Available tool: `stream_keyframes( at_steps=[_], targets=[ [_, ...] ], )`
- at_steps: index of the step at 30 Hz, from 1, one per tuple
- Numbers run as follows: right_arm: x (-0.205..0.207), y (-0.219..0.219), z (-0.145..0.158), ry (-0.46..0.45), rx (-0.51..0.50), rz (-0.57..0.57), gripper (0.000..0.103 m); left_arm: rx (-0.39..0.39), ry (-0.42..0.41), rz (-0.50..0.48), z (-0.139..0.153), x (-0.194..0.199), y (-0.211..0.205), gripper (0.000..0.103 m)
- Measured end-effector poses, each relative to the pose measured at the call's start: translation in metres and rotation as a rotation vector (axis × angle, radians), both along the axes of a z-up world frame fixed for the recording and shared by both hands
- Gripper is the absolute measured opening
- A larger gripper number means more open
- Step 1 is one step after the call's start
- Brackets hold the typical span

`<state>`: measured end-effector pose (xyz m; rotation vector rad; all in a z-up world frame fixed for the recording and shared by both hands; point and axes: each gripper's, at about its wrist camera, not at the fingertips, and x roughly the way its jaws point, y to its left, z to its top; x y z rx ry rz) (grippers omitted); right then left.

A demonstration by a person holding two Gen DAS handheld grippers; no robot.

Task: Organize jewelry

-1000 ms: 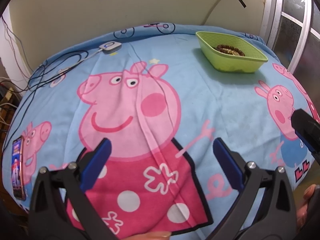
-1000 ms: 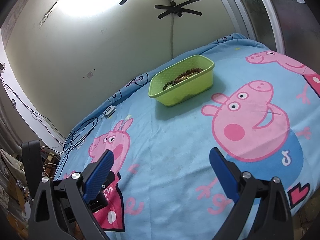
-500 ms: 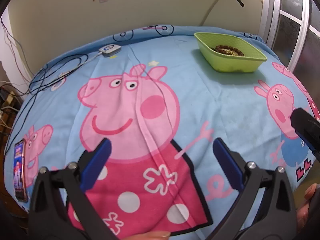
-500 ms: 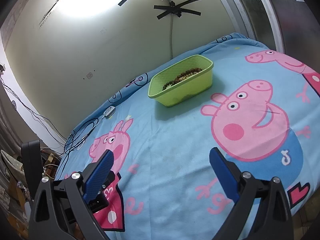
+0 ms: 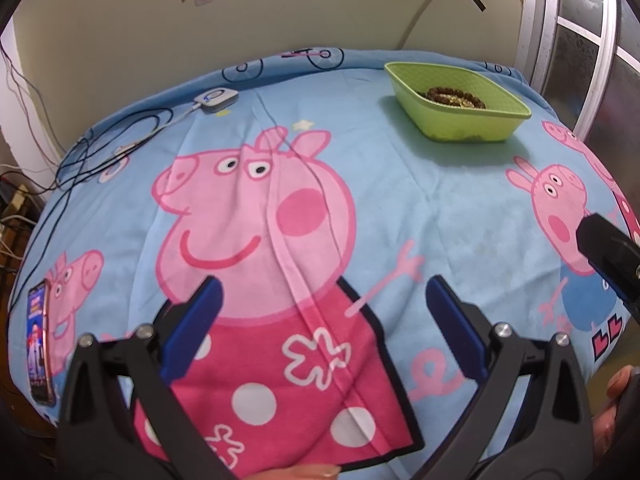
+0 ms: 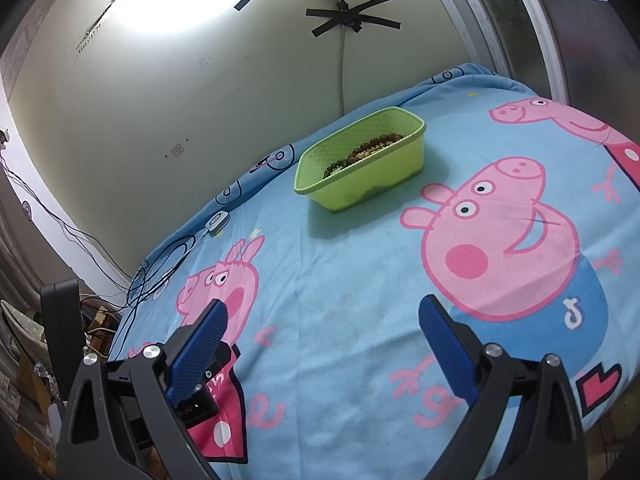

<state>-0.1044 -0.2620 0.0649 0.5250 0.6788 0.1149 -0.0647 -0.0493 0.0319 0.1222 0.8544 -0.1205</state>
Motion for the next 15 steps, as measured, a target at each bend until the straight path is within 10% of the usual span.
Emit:
stream_keyframes(
  at_steps=[15],
  targets=[
    [-0.0002,-0.0015,-0.0021,0.002,0.002,0.000,0.079,0.005,0.002,-0.004,-0.0011,-0.0004,-0.0013,0.097]
  ],
)
